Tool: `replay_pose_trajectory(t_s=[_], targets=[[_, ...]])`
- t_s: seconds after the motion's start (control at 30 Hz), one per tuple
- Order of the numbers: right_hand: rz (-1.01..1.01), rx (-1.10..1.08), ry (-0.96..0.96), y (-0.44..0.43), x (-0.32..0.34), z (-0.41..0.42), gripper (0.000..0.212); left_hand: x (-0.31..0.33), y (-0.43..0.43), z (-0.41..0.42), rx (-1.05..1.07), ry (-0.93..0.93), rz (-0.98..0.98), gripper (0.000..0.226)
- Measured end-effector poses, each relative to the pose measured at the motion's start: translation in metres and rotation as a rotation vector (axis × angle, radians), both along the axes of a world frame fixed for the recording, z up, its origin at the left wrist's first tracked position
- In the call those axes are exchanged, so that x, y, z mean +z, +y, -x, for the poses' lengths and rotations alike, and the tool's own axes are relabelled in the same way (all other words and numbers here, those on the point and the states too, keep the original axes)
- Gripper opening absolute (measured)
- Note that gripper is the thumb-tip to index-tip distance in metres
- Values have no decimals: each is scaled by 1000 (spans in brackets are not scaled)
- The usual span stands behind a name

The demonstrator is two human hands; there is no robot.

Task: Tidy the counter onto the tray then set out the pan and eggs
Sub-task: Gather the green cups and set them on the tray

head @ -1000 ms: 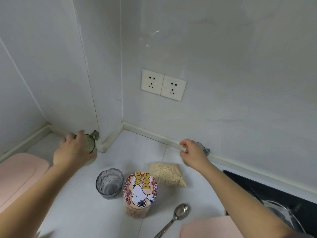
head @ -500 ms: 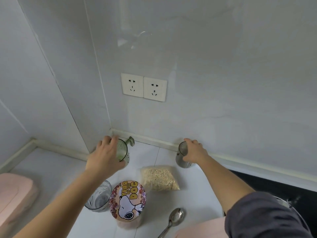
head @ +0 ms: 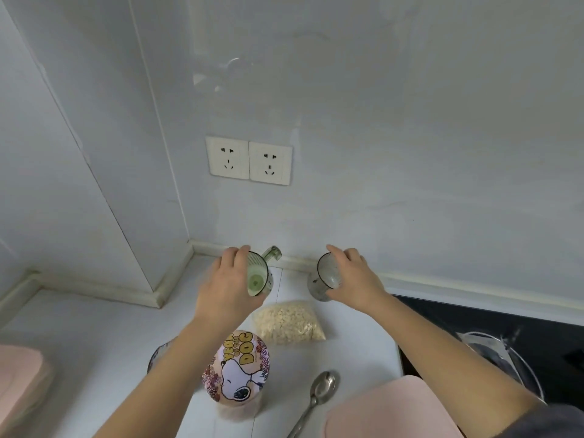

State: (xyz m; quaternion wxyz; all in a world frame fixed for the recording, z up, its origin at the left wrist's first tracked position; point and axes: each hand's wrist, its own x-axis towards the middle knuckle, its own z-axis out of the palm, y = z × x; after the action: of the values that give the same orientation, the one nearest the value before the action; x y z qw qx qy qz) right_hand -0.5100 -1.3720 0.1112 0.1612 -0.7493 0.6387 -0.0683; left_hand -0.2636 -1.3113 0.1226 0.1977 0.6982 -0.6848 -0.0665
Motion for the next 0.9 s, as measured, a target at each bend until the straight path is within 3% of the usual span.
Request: replay_pose_trajectory(t_s=[0.33, 0.73, 0.9], targets=[[227, 0, -216, 118, 33, 39, 94, 14, 67, 67, 2, 161, 88, 92], [325, -23, -117, 300, 60, 211, 85, 18, 214, 240, -69, 201, 201, 86], [324, -92, -78, 384, 56, 299, 83, 17, 275, 333, -230, 197, 145, 91]])
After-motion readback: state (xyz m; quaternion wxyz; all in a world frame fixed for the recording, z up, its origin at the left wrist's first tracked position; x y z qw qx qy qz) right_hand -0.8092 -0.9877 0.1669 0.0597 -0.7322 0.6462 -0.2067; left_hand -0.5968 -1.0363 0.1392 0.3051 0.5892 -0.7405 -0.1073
